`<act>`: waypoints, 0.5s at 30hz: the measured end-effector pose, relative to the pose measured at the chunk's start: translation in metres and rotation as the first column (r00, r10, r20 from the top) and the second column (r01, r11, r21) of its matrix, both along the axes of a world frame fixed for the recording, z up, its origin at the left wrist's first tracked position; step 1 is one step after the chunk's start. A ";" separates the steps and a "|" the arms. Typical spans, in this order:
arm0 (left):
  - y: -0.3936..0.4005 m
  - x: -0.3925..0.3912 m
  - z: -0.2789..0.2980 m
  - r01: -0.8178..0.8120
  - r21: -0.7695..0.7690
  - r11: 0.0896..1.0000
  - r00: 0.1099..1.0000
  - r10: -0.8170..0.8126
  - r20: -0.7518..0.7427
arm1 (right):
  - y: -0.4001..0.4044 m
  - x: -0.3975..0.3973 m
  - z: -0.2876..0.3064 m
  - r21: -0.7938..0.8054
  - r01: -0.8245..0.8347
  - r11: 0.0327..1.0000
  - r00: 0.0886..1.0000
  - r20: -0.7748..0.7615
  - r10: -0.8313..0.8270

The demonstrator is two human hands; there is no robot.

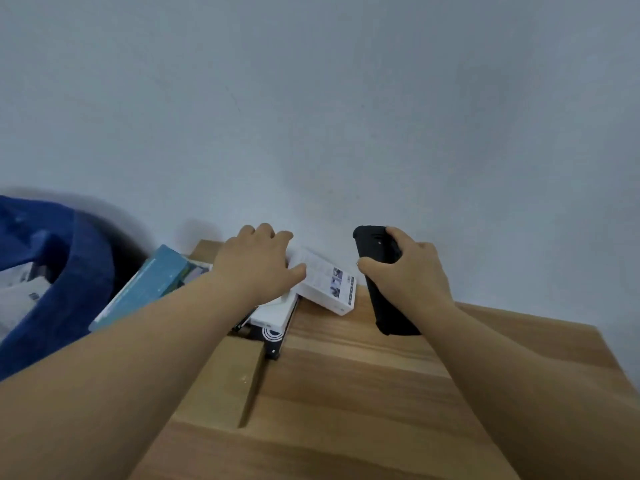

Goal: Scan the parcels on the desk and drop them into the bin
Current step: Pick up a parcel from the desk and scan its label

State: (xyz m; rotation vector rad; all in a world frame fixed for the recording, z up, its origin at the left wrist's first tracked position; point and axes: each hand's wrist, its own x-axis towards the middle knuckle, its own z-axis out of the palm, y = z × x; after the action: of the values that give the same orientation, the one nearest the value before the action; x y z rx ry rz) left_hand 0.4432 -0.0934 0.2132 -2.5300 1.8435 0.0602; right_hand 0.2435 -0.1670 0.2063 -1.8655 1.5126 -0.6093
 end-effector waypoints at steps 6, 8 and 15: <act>-0.035 0.001 -0.094 0.048 0.073 0.996 0.999 -0.049 0.014 | -0.033 -0.005 -0.079 0.118 0.041 0.992 0.996 -0.082 -0.032; -0.049 0.002 -0.118 0.060 0.093 0.994 0.998 -0.062 0.017 | -0.046 -0.006 -0.103 0.134 0.042 0.990 0.994 -0.110 -0.027; -0.102 0.010 -0.188 0.147 0.169 0.975 0.976 -0.171 0.136 | -0.077 -0.007 -0.174 0.197 0.059 0.979 0.994 -0.099 -0.039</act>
State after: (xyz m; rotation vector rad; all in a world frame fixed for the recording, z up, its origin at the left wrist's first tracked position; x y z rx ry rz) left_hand 0.4529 -0.1949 0.0254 -2.2111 1.8936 0.0135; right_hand 0.2367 -0.2442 0.0318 -1.7285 1.6218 -0.3790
